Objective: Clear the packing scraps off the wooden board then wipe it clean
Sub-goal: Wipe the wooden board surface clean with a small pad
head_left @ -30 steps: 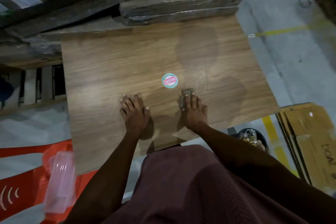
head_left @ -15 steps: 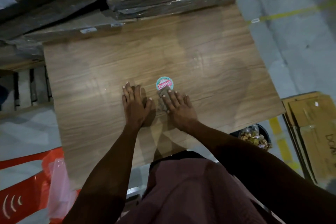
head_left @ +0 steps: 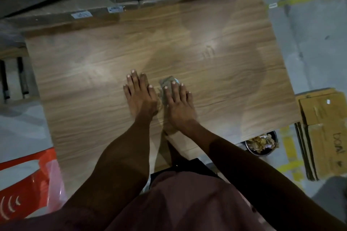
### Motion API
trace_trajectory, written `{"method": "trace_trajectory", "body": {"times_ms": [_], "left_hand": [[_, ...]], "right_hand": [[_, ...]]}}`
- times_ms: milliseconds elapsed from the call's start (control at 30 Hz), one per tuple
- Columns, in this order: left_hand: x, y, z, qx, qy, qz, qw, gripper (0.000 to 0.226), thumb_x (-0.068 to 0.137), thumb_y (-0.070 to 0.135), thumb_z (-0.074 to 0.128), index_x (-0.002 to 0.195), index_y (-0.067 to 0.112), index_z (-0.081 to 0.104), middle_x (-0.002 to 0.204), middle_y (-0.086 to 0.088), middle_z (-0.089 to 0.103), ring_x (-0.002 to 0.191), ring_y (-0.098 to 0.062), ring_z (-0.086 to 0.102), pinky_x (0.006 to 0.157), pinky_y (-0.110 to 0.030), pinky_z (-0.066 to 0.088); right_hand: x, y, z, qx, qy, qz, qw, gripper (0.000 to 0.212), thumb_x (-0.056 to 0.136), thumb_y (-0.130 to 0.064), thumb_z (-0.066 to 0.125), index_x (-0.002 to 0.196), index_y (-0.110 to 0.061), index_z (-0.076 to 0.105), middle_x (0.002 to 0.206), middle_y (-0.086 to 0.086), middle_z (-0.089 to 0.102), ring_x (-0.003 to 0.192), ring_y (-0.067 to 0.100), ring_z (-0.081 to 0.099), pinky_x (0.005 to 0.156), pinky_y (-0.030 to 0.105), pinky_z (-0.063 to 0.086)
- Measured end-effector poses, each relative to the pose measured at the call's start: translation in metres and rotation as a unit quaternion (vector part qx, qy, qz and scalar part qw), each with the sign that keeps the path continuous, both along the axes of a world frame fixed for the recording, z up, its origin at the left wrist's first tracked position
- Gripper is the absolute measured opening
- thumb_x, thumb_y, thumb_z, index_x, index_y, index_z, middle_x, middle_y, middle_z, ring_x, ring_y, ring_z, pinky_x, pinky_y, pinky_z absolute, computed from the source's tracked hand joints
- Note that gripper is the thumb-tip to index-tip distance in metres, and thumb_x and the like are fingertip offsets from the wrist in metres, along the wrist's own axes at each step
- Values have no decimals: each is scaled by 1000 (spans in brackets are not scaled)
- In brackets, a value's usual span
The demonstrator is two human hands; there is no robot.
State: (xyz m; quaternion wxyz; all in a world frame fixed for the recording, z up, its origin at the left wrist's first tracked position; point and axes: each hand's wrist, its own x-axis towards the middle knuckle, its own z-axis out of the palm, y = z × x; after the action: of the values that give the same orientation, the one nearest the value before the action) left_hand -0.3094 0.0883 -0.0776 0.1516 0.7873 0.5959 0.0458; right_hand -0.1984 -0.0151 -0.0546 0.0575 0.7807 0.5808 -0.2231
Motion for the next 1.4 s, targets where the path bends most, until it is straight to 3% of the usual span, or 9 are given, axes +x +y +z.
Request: {"method": "trace_trajectory", "body": {"times_ms": [100,167,267,467,767,933,1167,1233,1400], "left_hand": [[1,0,2,-1,0,8,1000,57,99,35,40,153,18,36,167,-9,20,155,-28,14,123,-52,16],[-1,0,0,8,-4,19,1000,57,96,35,45,151,19,39,166,-8,23,154,-28,17,122,-51,18],[0,3,-2,9,-5,27,1000,58,95,35,48,150,20,41,166,-8,24,154,-28,17,122,-50,18],[4,2,3,-16,17,21,999,59,99,37,38,154,19,33,168,-8,15,156,-27,9,124,-52,13],[3,3,3,-33,12,28,999,58,101,38,38,156,20,30,169,-6,13,156,-25,6,125,-51,11],[4,2,3,-43,16,35,998,59,100,40,34,156,22,29,169,-4,10,157,-23,3,125,-51,10],[3,3,3,-30,-15,44,998,58,99,37,44,154,21,36,168,-5,17,156,-23,8,125,-49,11],[2,2,2,-22,-7,43,999,58,99,36,44,154,21,36,168,-5,17,156,-22,8,125,-49,12],[4,1,0,-3,-4,49,999,60,97,34,49,154,22,37,168,-4,18,156,-22,10,124,-49,14]], "right_hand": [[17,1,-3,41,-1,-25,999,69,102,-36,31,163,-25,0,171,8,-1,157,34,1,120,64,15],[25,5,-7,63,-13,-106,992,68,101,-38,32,163,-26,8,171,6,5,157,34,8,120,65,16],[19,25,-12,64,1,-199,978,69,100,-39,31,163,-25,7,171,9,1,157,37,4,119,67,11],[15,41,-15,79,-1,29,996,69,102,-39,36,163,-24,8,171,9,4,157,37,6,118,68,18],[28,83,-17,80,-31,-177,980,69,101,-40,30,163,-21,6,171,13,0,156,41,4,118,69,13],[32,102,-18,110,-22,36,993,71,99,-42,34,163,-22,11,171,10,8,156,37,9,117,69,16],[49,152,-22,124,-35,-219,967,69,99,-44,32,162,-23,16,171,8,9,156,36,11,119,69,12],[36,164,-20,125,-21,-250,960,68,101,-47,30,162,-23,17,171,9,8,156,37,11,119,69,11],[33,174,-25,140,-29,-11,990,62,103,-47,27,161,-27,21,170,5,16,154,33,20,118,68,15]]}}
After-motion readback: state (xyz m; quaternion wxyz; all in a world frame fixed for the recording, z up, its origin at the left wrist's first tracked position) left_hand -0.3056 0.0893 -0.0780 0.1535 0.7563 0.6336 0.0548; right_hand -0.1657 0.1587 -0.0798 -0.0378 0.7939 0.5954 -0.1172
